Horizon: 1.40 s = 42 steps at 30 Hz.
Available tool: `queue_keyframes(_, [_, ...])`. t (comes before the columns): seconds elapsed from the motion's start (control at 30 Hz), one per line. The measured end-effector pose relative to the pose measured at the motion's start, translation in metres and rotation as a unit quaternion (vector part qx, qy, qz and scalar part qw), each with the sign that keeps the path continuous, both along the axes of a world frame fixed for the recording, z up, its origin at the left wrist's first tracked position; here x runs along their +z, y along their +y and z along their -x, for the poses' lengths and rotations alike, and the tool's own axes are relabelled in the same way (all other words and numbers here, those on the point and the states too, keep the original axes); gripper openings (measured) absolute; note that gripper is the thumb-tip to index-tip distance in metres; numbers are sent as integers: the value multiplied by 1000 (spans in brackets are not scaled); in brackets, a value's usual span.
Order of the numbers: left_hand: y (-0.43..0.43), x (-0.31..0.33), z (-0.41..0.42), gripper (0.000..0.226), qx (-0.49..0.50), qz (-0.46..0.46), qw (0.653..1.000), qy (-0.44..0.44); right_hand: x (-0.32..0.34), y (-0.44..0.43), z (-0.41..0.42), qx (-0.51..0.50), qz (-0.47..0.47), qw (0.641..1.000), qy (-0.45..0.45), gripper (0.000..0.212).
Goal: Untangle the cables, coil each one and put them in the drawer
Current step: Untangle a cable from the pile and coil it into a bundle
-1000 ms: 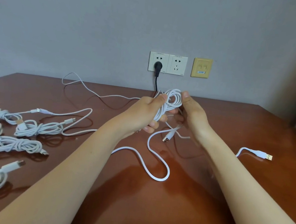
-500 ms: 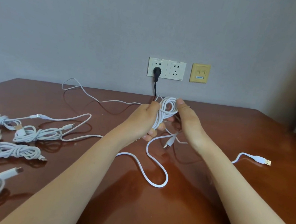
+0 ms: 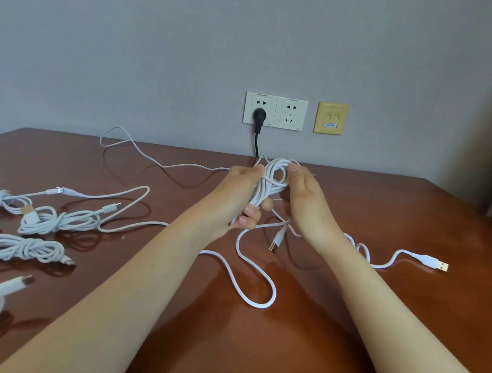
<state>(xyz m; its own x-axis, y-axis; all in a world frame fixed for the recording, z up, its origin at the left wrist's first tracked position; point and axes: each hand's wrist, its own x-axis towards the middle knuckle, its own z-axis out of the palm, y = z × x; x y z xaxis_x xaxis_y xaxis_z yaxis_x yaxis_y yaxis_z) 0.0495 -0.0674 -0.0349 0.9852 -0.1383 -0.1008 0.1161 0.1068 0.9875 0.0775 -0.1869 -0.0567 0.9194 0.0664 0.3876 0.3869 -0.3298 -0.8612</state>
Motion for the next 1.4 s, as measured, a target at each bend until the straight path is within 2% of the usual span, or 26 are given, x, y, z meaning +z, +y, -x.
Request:
queue_keyframes(0.17, [-4, -6, -3, 27, 63, -115, 985, -110, 0, 0, -4, -6, 1, 1000, 3, 40])
queue_keyframes(0.37, [-5, -11, -10, 30, 77, -149, 979, -113, -1, -2, -7, 6, -19, 1000, 7, 33])
queue_keyframes(0.57, [-5, -14, -13, 31, 79, -133, 982, -104, 0, 1, -4, 42, -63, 997, 30, 36])
queue_keyframes(0.73, [8, -11, -20, 31, 135, -64, 984, -98, 3, 10, 1, 30, -36, 994, 96, 37])
queue_keyframes(0.8, [12, -11, -24, 30, 157, -62, 981, -99, 6, 12, 6, 42, 0, 993, 109, 35])
queue_keyframes(0.87, [17, -13, -27, 31, 180, -86, 973, -117, 4, 11, 12, 34, 126, 990, 50, 32])
queue_keyframes(0.93, [22, -14, -29, 32, 194, -113, 964, -140, 1, 11, 18, 19, 260, 963, -66, 28])
queue_keyframes(1.03, [24, -16, -29, 29, 187, -194, 949, -166, 0, 10, 21, -2, 315, 926, -206, 16])
queue_keyframes(1.13, [17, -23, -26, 27, 131, -285, 933, -178, 2, 3, 20, -24, 358, 890, -282, 13])
queue_keyframes(1.2, [13, -28, -22, 26, 68, -321, 925, -191, 2, -3, 19, -22, 384, 873, -300, 6])
queue_keyframes(1.23, [12, -28, -21, 24, 39, -342, 918, -198, 3, -6, 18, -21, 386, 876, -288, 8])
queue_keyframes(1.3, [13, -28, -18, 19, -3, -386, 898, -211, 7, -11, 17, -2, 357, 902, -243, 12])
queue_keyframes(1.4, [14, -27, -15, 14, -39, -430, 875, -218, 13, -16, 15, 16, 288, 939, -186, 7])
